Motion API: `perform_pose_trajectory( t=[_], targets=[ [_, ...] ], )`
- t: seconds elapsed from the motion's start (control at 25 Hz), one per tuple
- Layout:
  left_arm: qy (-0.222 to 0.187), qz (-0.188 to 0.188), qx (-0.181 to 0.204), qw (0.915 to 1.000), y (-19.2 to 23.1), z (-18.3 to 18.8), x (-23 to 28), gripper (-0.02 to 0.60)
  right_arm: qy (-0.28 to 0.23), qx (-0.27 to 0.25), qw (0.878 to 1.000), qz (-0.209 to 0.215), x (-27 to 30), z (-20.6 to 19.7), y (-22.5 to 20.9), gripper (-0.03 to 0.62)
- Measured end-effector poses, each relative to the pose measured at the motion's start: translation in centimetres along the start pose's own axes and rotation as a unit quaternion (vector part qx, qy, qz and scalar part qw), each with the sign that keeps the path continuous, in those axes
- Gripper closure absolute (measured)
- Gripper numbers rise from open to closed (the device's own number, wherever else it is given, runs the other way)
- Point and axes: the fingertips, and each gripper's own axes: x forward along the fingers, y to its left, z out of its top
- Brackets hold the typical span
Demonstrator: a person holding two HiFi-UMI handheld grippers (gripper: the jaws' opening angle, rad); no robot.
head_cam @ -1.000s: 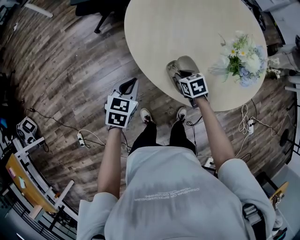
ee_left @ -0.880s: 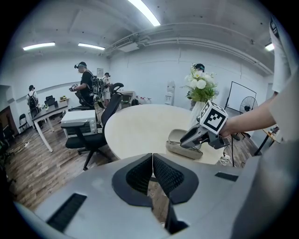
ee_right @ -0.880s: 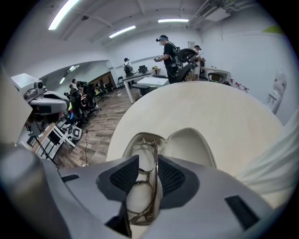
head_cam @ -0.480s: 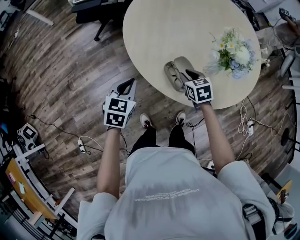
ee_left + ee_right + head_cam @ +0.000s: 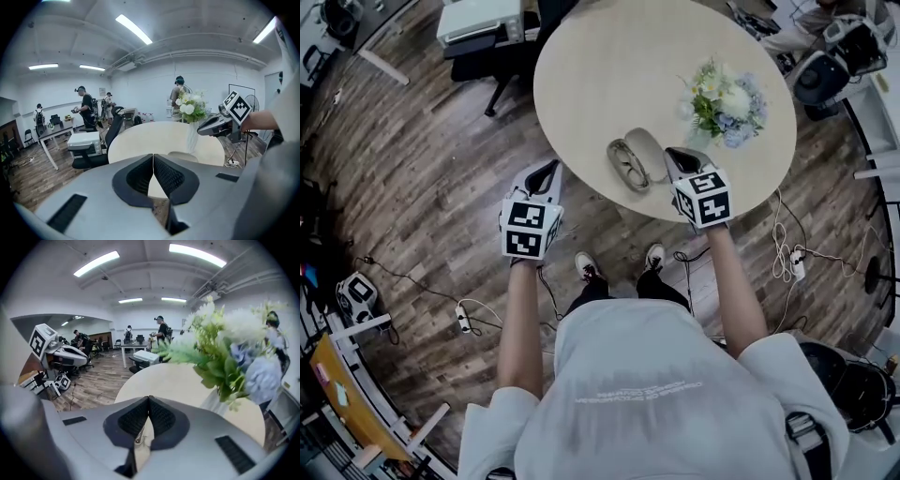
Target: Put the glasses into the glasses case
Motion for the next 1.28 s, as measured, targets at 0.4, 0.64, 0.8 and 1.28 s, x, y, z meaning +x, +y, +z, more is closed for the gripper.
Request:
perform_pose_trajectory(
  t=[0.4,0.64,0.8,1.28],
  targets=[
    [-0.061,-0.001,0.044,0.9971,-3.5,6.6,-1.5,0.568,-0.092,-0.045,0.994,-0.028,-8.0,6.0,-1.4,0.592],
    [-0.100,0.000,0.072,0.9923,-5.5,10.6,-2.7,0.568,-0.138,-0.054,0.988,-0.049,-12.3,8.7,-3.4,0.592],
    [-0.125,0.004,0.090,0.9881,-6.3,12.9,-4.1,0.568,-0.165,-0.061,0.982,-0.064,-14.9,10.5,-4.2,0.594],
    [-0.179,0.019,0.118,0.9765,-6.5,18.3,-7.0,0.568,-0.216,-0.087,0.970,-0.064,-18.8,14.2,-3.9,0.593]
  ],
)
